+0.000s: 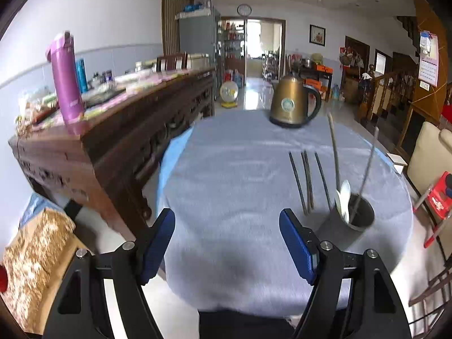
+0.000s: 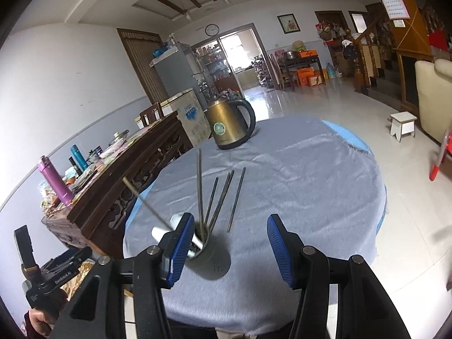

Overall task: Organize utensils
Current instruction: 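Move both open tools over the loose dark chopsticks on the cloth, then grasp a dark chopstick with the right tool while the left tool grasps another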

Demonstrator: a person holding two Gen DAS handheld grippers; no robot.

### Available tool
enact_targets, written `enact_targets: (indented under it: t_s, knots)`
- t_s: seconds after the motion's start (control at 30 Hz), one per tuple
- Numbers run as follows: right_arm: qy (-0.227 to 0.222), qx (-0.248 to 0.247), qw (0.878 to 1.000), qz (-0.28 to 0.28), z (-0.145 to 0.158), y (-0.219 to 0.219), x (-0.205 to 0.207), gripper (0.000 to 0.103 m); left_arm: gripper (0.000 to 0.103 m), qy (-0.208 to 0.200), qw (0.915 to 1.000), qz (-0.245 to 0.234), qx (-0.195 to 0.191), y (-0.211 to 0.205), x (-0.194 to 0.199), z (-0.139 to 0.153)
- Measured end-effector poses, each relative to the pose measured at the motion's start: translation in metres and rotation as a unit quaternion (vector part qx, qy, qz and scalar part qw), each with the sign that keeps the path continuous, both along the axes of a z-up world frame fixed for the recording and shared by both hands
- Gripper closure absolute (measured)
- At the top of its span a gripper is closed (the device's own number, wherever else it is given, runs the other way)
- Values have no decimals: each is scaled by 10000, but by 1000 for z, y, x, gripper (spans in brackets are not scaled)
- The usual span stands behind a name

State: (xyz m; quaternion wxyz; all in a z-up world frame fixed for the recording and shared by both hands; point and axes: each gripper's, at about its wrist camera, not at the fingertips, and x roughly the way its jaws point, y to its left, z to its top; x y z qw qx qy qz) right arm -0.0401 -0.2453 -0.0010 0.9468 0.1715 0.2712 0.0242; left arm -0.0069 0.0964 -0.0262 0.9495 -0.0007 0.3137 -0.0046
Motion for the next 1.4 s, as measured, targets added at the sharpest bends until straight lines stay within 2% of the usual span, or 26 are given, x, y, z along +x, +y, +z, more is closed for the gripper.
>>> enact_targets:
  t_s: [0.2, 0.33, 0.53, 0.7, 0.9, 1.07, 1.2, 1.27, 1.33, 1.4]
  knots:
    - [15, 62, 9999, -97, 14, -16, 39, 46, 26, 24, 9999, 107, -7, 13, 44, 2]
    - [297, 143, 9994, -94, 8, -27, 78, 46, 26, 215, 9997, 36, -67, 19, 82, -7]
    - [912, 263, 9954, 100, -17, -35, 149, 46, 26, 777, 9961, -208, -350, 13, 145, -33]
    - [1409, 488, 9883, 316, -51, -44, 216, 46, 26, 1068, 9925, -493, -323, -11, 198, -53]
    - [1998, 681, 9764, 450, -90, -52, 294, 46, 26, 1723, 9798, -907, -466, -53, 268, -79]
    - [2505, 856, 9626, 576, -119, -50, 360, 46, 26, 2315, 9671, -904, -544, -81, 326, -96]
    - [2881, 817, 9512, 742, -140, -33, 405, 46, 26, 2521, 9631, -809, -493, -93, 356, -104]
    - [2999, 704, 9477, 832, -149, -22, 424, 50, 26, 2603, 9602, -831, -571, -95, 366, -107]
    - [3165, 472, 9437, 842, -158, -9, 439, 60, 26, 2689, 9574, -848, -632, -94, 374, -109]
    - [3323, 288, 9393, 799, -165, 1, 451, 65, 26, 2780, 9545, -836, -686, -94, 382, -112]
